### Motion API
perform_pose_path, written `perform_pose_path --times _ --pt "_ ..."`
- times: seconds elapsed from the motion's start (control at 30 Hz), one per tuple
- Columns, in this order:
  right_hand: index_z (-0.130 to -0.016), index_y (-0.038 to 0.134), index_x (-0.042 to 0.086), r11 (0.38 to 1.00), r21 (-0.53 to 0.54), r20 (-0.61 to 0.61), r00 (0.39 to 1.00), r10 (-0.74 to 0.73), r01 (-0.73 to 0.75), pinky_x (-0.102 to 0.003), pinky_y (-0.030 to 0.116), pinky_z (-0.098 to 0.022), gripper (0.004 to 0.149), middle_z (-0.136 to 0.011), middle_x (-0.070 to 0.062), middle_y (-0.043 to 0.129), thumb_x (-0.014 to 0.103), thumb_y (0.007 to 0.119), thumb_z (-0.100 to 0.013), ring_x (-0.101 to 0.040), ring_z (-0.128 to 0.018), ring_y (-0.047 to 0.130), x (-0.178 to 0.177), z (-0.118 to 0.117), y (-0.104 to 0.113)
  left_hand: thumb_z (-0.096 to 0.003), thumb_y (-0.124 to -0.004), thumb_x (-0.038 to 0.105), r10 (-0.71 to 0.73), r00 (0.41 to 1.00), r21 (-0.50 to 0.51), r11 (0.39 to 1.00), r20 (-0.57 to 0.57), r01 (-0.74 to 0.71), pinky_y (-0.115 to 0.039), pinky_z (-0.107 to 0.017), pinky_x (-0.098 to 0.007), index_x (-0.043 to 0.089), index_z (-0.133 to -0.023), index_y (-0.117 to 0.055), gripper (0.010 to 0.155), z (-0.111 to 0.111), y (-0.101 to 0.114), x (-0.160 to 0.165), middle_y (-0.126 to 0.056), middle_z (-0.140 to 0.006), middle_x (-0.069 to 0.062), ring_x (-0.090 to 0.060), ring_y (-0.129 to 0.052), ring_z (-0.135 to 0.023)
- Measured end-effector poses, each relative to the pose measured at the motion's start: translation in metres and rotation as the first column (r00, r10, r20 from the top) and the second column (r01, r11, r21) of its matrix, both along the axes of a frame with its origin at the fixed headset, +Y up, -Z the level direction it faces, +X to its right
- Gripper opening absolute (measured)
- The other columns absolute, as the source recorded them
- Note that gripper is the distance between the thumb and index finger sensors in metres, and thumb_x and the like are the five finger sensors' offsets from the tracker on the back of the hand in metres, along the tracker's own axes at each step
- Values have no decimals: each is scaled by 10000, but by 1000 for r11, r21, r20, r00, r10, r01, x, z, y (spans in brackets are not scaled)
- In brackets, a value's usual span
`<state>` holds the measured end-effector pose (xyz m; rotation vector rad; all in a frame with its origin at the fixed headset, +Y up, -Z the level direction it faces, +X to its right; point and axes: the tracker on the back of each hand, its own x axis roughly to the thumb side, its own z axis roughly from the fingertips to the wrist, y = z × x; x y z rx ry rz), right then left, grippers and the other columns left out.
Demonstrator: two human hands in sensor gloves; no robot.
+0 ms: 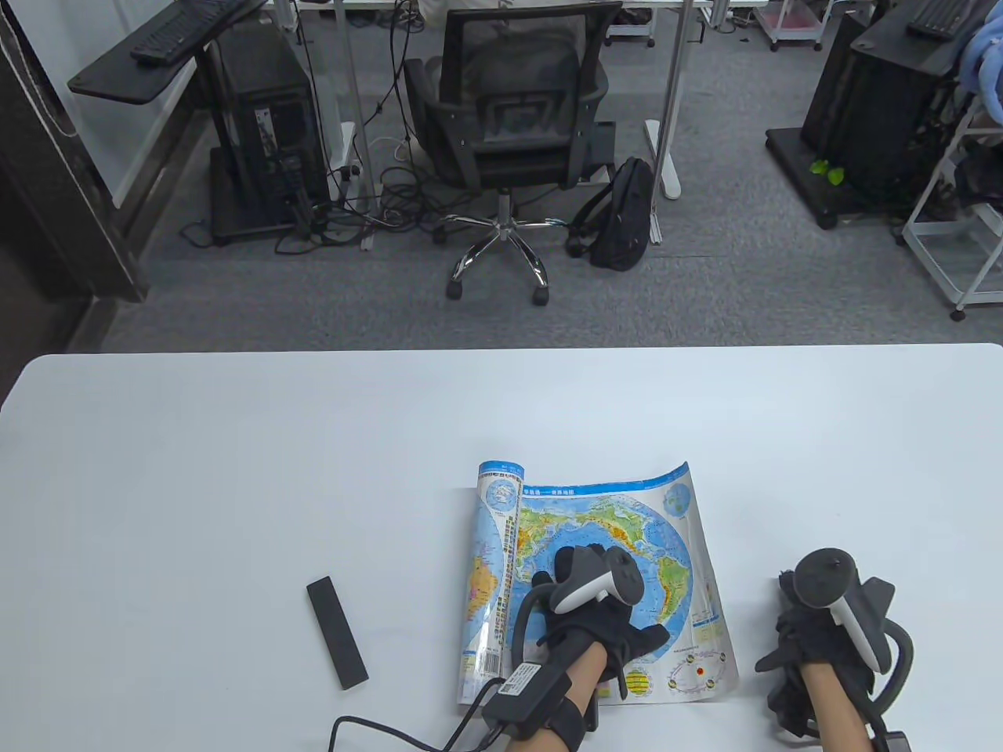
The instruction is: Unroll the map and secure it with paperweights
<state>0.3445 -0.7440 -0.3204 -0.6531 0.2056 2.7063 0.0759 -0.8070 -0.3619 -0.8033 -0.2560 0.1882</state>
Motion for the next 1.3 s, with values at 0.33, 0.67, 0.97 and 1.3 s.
perform_pose_path --times 0.33,0.67,0.97,1.3 --pt "-951 671 166 898 257 -415 880 -232 358 -603 691 -504 491 -1004 -371 482 96 769 -475 -531 -773 639 -53 18 63 -458 -427 825 -15 1000 4 1000 -5 15 61 -517 -670 453 -932 191 863 4 1 3 361 -939 -25 -387 309 -824" --pt "-961 640 154 996 -15 -502 860 -86 91 -610 685 -502 497 -1002 -385 479 80 751 -483 -547 -774 638 -110 6 22 -464 -430 817 -27 999 14 1000 27 26 32 -534 -675 425 -931 192 871 18 3 16 342 -944 -41 -408 280 -833" --pt "-989 575 162 999 -29 -379 925 30 -44 -589 688 -536 531 -1025 -355 474 89 754 -495 -524 -810 633 -93 -6 -3 -477 -458 795 -20 998 52 998 53 18 -12 -561 -675 407 -953 156 869 23 6 19 286 -983 -55 -423 223 -869" --pt "-990 562 208 975 -17 -350 915 203 -223 -552 666 -583 512 -1064 -293 450 121 739 -517 -474 -860 616 -96 -14 -13 -499 -485 752 11 998 66 998 60 -15 -35 -579 -662 406 -976 117 842 23 6 16 249 -1010 -52 -415 192 -890"
